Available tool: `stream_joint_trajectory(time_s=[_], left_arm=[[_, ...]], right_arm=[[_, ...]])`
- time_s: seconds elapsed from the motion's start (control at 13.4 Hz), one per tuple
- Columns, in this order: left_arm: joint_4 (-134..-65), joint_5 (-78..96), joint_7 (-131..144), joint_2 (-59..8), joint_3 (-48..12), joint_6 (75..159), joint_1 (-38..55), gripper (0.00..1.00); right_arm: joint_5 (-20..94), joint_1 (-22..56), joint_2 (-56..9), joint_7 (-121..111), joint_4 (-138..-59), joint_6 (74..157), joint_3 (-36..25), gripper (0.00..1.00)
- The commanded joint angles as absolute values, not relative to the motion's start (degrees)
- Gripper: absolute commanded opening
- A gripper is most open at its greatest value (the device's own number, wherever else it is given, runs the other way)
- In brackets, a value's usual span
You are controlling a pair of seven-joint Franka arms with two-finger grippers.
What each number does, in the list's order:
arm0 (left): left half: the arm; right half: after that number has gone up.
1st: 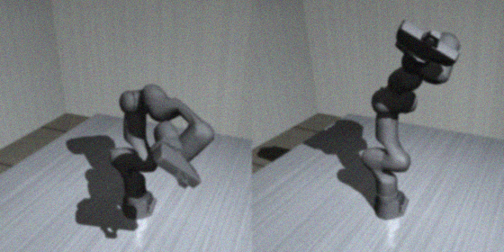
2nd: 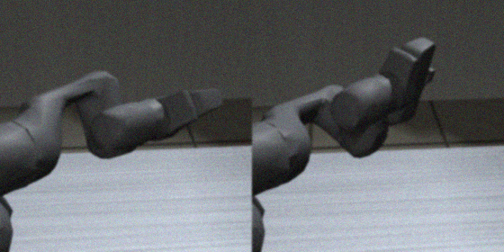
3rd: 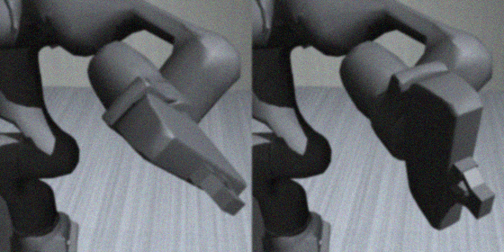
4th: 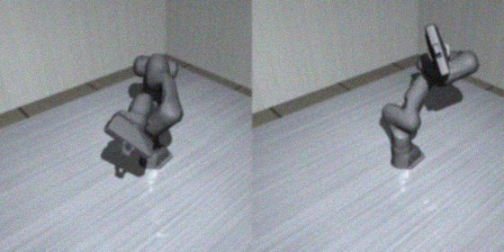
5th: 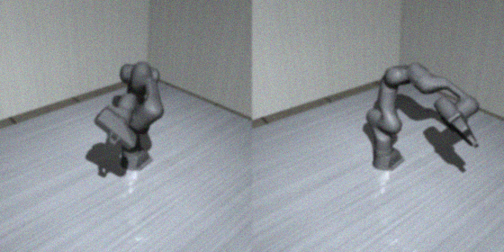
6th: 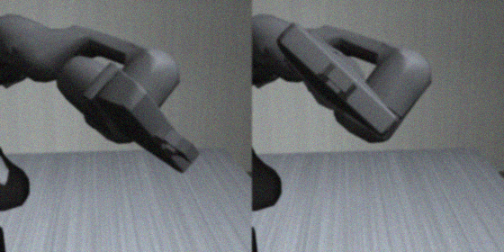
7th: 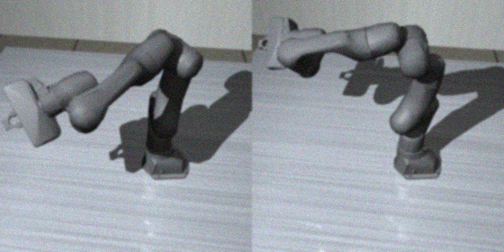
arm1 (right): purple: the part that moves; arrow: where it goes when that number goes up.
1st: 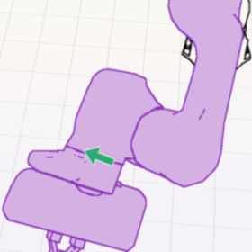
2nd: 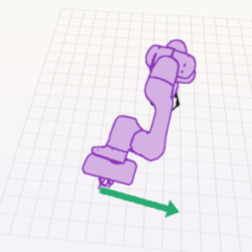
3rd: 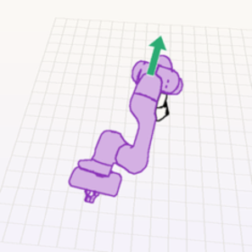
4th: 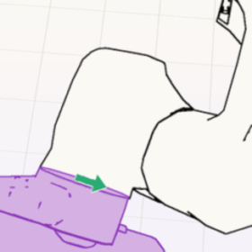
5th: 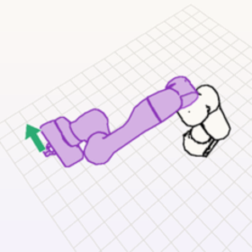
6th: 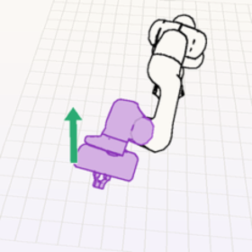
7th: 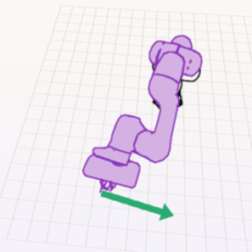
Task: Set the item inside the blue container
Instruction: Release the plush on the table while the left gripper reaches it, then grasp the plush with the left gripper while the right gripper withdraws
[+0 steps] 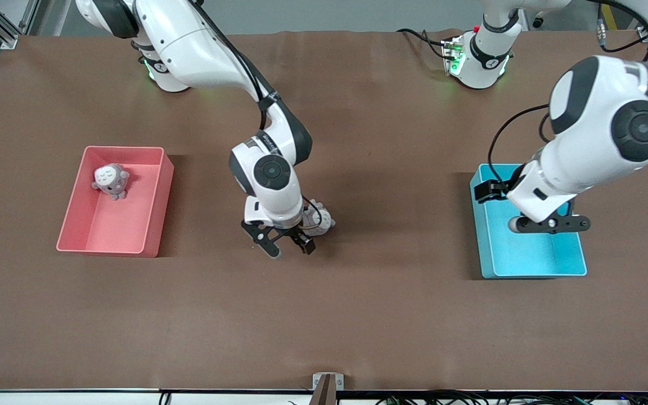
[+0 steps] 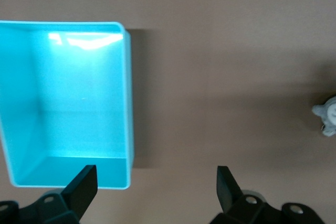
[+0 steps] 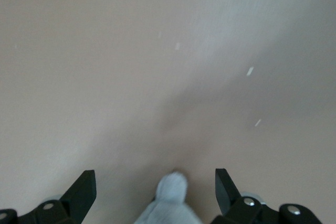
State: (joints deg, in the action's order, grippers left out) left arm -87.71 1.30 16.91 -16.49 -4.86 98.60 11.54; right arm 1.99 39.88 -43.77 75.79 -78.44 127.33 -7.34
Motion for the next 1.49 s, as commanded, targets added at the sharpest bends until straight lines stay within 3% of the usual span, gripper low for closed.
stream_joint_trajectory(time_s=[0.0, 0.22, 0.6, 0.82, 1.12, 1.42], left_arm=[[-87.4, 2.3, 23.8, -19.0, -4.5, 102.5, 15.2, 1.0], [-87.3, 2.1, 35.5, -22.3, -4.5, 108.8, 21.2, 1.0], [-86.7, 2.2, 55.7, -28.8, -4.4, 118.2, 30.7, 1.0], [-84.8, 2.0, 63.9, -34.7, -4.4, 127.2, 35.0, 1.0], [-82.1, 2.2, 66.4, -41.9, -4.4, 135.5, 39.2, 1.0], [-81.7, 2.3, 66.4, -44.9, -4.4, 141.7, 40.8, 1.0]], right_arm=[[0.8, 35.4, -38.4, 65.7, -79.7, 120.4, -6.4, 1.0], [1.3, 29.7, -33.2, 51.9, -80.7, 112.0, -6.3, 1.0], [1.3, 18.0, -22.4, 26.2, -89.5, 107.9, -6.3, 1.0], [0.8, 10.8, -18.2, 12.6, -89.6, 100.4, -6.5, 1.0], [0.4, 0.9, -14.7, -3.9, -89.0, 93.9, -6.5, 1.0], [0.2, -2.0, -14.8, -5.5, -84.9, 87.9, -6.4, 1.0]])
